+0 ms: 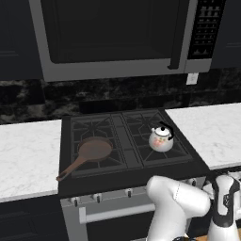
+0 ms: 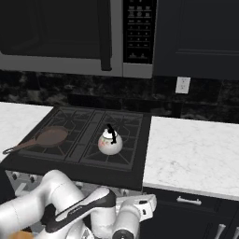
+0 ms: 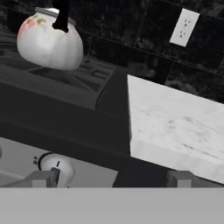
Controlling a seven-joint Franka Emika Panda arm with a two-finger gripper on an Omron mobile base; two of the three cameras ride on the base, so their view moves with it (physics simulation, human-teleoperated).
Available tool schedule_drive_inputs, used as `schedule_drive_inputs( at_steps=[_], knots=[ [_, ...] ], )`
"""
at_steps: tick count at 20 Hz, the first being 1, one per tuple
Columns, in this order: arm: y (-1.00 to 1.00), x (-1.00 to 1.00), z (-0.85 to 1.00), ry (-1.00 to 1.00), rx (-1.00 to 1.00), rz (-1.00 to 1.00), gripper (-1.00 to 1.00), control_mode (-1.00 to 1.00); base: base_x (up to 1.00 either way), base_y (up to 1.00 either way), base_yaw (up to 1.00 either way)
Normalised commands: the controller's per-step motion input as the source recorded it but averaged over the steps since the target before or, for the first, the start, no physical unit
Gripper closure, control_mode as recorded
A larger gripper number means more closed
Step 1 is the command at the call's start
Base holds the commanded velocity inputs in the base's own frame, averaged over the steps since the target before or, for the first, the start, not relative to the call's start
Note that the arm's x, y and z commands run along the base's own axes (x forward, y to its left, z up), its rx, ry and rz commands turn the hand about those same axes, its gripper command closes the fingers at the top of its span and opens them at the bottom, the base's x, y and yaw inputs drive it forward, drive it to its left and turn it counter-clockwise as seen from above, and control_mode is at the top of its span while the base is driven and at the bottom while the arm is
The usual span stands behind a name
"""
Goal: Pick the kettle from the counter and place it on a stove burner. Then turn the burner on.
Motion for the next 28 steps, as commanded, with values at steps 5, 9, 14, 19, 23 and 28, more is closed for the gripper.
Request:
schedule_drive_inputs(
  at_steps=[5,9,14,19,23,28],
  knots=[
    [-0.06,-0.02,-0.37,-0.09,0.07,0.0,-1.0,-1.0,0.0,0.0,0.0],
    [0.0,-0.01,-0.28,-0.07,0.11,0.0,-1.0,-1.0,0.0,0.0,0.0],
    [0.01,-0.03,-0.21,-0.08,0.09,0.01,-1.0,-1.0,0.0,0.0,0.0],
    [0.19,-0.07,-0.16,-0.09,0.04,0.01,-1.0,-1.0,0.0,0.0,0.0],
    [0.3,-0.05,-0.03,-0.08,0.0,0.0,-1.0,-1.0,0.0,0.0,0.0],
    [0.19,0.0,0.0,-0.08,0.02,0.0,-1.0,-1.0,0.0,0.0,0.0]
  ],
)
